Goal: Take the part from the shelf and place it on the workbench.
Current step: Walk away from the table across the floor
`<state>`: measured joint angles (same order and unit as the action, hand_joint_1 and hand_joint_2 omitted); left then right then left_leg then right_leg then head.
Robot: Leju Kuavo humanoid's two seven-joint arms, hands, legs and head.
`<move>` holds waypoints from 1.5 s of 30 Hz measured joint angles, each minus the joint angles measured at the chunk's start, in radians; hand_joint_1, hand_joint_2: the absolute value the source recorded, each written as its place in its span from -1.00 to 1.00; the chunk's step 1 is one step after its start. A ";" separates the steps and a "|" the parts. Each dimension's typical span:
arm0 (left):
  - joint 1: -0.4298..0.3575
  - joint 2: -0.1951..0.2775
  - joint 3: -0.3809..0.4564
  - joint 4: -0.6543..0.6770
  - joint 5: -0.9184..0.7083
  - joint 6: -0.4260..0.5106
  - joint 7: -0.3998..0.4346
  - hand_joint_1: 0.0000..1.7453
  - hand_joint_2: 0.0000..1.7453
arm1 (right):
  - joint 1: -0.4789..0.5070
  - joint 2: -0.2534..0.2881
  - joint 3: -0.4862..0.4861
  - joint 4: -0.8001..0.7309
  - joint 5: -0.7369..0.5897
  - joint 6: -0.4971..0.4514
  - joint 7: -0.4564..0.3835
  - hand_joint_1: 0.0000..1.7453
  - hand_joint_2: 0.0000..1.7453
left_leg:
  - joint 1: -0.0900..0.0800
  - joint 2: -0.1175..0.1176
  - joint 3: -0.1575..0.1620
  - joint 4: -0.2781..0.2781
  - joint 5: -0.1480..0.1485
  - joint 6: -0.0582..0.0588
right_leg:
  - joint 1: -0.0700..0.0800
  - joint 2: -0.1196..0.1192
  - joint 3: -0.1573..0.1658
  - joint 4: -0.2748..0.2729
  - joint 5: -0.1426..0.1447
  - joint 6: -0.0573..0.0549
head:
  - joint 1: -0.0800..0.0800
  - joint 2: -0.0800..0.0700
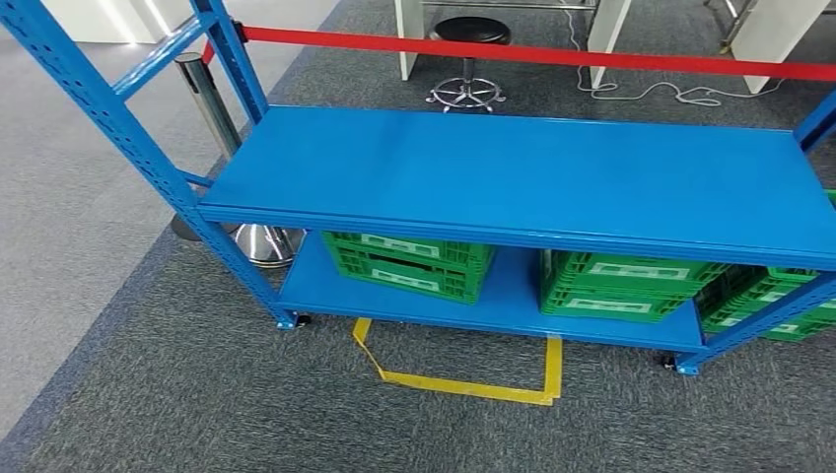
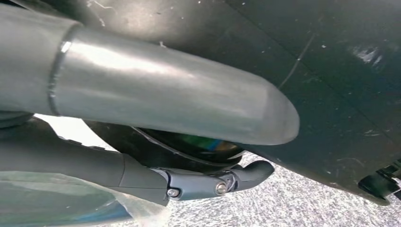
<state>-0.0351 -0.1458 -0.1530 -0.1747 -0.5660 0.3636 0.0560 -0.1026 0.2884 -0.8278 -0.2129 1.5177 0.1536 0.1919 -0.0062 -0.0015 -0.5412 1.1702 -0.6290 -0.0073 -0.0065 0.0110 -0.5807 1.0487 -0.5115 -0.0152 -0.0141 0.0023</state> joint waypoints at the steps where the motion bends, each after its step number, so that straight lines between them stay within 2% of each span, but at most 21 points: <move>1: -0.001 0.000 0.001 0.000 -0.001 -0.003 0.004 -1.00 -1.00 | 0.000 0.000 0.000 0.000 0.001 0.002 0.003 -1.00 -1.00 | 0.004 0.000 -0.035 0.061 -0.027 -0.005 | 0.000 0.005 0.003 0.000 -0.003 -0.003 | -0.001 0.000; 3: 0.000 0.000 0.001 0.000 -0.001 -0.006 0.009 -1.00 -1.00 | -0.001 0.000 0.000 0.000 0.001 0.005 0.005 -1.00 -1.00 | 0.009 0.000 -0.089 0.134 -0.042 -0.011 | 0.000 0.020 0.010 0.000 -0.010 -0.003 | -0.001 0.000; 4: 0.001 0.000 0.001 0.000 -0.002 -0.006 0.010 -1.00 -1.00 | -0.001 0.000 0.000 0.000 0.001 0.006 0.006 -1.00 -1.00 | 0.011 -0.001 -0.096 0.124 -0.017 -0.012 | -0.001 0.029 0.016 0.000 -0.014 -0.002 | -0.001 0.000; 7: 0.004 0.000 0.002 0.000 -0.002 -0.007 0.010 -1.00 -1.00 | -0.002 0.002 0.000 0.000 0.001 0.008 0.007 -1.00 -1.00 | 0.012 -0.035 -0.065 -0.031 0.108 -0.005 | -0.004 0.058 0.033 -0.001 -0.023 0.004 | -0.001 0.000; 9: 0.008 0.000 0.003 0.001 -0.002 -0.007 0.010 -1.00 -1.00 | -0.005 0.003 0.000 0.000 0.001 0.008 0.008 -1.00 -1.00 | 0.009 -0.065 -0.056 -0.098 0.128 0.007 | -0.007 0.077 0.031 -0.002 -0.026 0.014 | -0.003 0.000; 11: 0.008 0.000 0.004 0.001 -0.002 -0.007 0.011 -1.00 -1.00 | -0.006 0.003 0.000 0.000 0.002 0.009 0.008 -1.00 -1.00 | 0.007 -0.060 -0.051 -0.119 0.131 0.018 | -0.007 0.095 0.024 -0.007 -0.028 0.027 | -0.006 0.000; 14: 0.001 -0.004 0.005 0.001 -0.002 -0.007 0.012 -1.00 -1.00 | -0.006 0.003 0.000 0.000 0.002 0.009 0.010 -1.00 -1.00 | 0.013 -0.030 -0.036 -0.141 0.145 0.032 | 0.000 0.056 0.005 0.032 -0.062 0.042 | -0.002 0.000; 17: 0.001 -0.006 0.006 0.001 -0.002 -0.007 0.011 -1.00 -1.00 | -0.012 0.001 0.000 0.000 0.002 0.010 0.011 -1.00 -1.00 | 0.010 0.011 -0.033 -0.144 0.140 0.042 | 0.005 0.003 -0.081 0.203 -0.146 0.048 | 0.003 0.000; 19: 0.002 -0.006 0.006 0.001 -0.002 -0.007 0.011 -1.00 -1.00 | -0.016 0.000 0.000 0.000 0.002 0.010 0.012 -1.00 -1.00 | 0.007 0.037 -0.029 -0.144 0.136 0.045 | 0.005 -0.004 -0.100 0.243 -0.140 0.049 | 0.003 0.000; 21: 0.001 -0.007 0.006 0.001 -0.002 -0.007 0.011 -1.00 -1.00 | -0.012 0.000 0.000 0.000 0.002 0.013 0.017 -1.00 -1.00 | 0.005 0.056 -0.022 -0.143 0.130 0.044 | 0.005 -0.023 -0.052 0.147 -0.072 0.047 | 0.003 0.000; 23: 0.001 -0.008 0.006 0.001 -0.002 -0.007 0.011 -1.00 -1.00 | -0.006 0.000 0.000 0.000 0.002 0.016 0.023 -1.00 -1.00 | -0.001 0.071 -0.015 -0.140 0.123 0.037 | 0.010 -0.064 0.005 0.029 -0.024 0.040 | 0.003 0.000; 25: 0.001 -0.008 0.007 0.001 -0.003 -0.008 0.012 -1.00 -1.00 | -0.001 0.000 0.000 0.000 0.002 0.019 0.027 -1.00 -1.00 | -0.007 0.089 -0.013 -0.137 0.119 0.029 | 0.015 -0.079 0.025 -0.016 -0.019 0.030 | 0.001 0.000; 26: 0.000 -0.008 0.007 0.001 -0.003 -0.010 0.014 -1.00 -1.00 | -0.001 0.000 0.000 0.000 0.002 0.021 0.029 -1.00 -1.00 | -0.008 0.100 -0.012 -0.136 0.118 0.026 | 0.014 -0.067 0.026 -0.019 -0.017 0.024 | 0.001 0.000; 27: -0.002 -0.008 0.007 0.001 -0.003 -0.015 0.017 -1.00 -1.00 | -0.001 0.000 0.000 0.000 0.002 0.022 0.033 -1.00 -1.00 | -0.006 0.099 -0.011 -0.135 0.115 0.022 | 0.012 -0.057 0.026 -0.021 -0.014 0.020 | 0.000 0.000; 29: -0.005 -0.008 0.008 0.001 -0.001 -0.031 0.023 -1.00 -1.00 | -0.005 0.000 0.000 0.000 0.001 0.026 0.040 -1.00 -1.00 | -0.001 0.064 -0.022 -0.098 0.085 0.010 | 0.005 -0.037 0.027 -0.024 -0.009 0.013 | -0.001 0.000; 32: -0.002 -0.007 0.011 0.001 0.012 -0.056 0.021 -1.00 -1.00 | -0.008 0.001 0.000 0.000 0.009 0.023 0.036 -1.00 -1.00 | 0.009 0.017 -0.098 0.075 0.001 -0.005 | 0.000 -0.008 0.029 -0.025 -0.008 0.007 | -0.004 0.000; 34: 0.001 -0.007 0.019 0.001 0.040 -0.069 -0.012 -1.00 0.00 | -0.003 0.001 0.003 0.000 0.022 0.000 0.017 -1.00 0.00 | 0.012 0.015 -0.130 0.136 -0.002 -0.008 | 0.000 0.008 0.031 -0.025 -0.008 0.006 | -0.005 0.000; 36: 0.001 -0.008 0.045 0.001 0.106 -0.097 -0.087 -1.00 1.00 | 0.004 0.001 0.007 0.000 0.029 -0.040 0.007 -1.00 1.00 | 0.013 0.013 -0.098 0.053 0.066 -0.005 | -0.001 0.020 0.037 -0.025 -0.010 0.008 | -0.005 0.000; 38: 0.004 -0.013 0.095 0.000 0.220 -0.132 -0.165 -1.00 1.00 | 0.013 0.000 0.013 -0.002 0.023 -0.107 0.009 -1.00 1.00 | 0.013 0.001 -0.045 -0.073 0.125 0.000 | 0.000 0.025 0.040 -0.024 -0.014 0.014 | -0.004 0.000; 42: 0.025 -0.018 0.206 -0.005 0.395 -0.167 -0.220 -1.00 -1.00 | 0.041 -0.014 0.064 -0.021 -0.067 -0.205 0.010 -1.00 1.00 | 0.011 -0.008 -0.026 -0.138 0.134 0.016 | 0.000 0.028 0.031 -0.026 -0.014 0.036 | -0.003 0.000; 45: 0.037 -0.016 0.239 -0.022 0.415 -0.182 -0.217 -1.00 -1.00 | 0.058 -0.030 0.113 -0.029 -0.175 -0.209 -0.006 -1.00 1.00 | 0.014 0.000 -0.025 -0.149 0.140 0.036 | -0.001 0.011 -0.004 0.044 -0.064 0.048 | 0.003 0.000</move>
<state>0.0014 -0.1615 0.0861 -0.1963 -0.1512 0.1815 -0.1615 -0.0447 0.2587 -0.7146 -0.2422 1.3424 -0.0550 0.1860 0.0081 -0.0018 -0.5662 1.0210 -0.4890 0.0284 -0.0072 0.0224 -0.5845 1.0927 -0.5752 0.0326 -0.0113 0.0023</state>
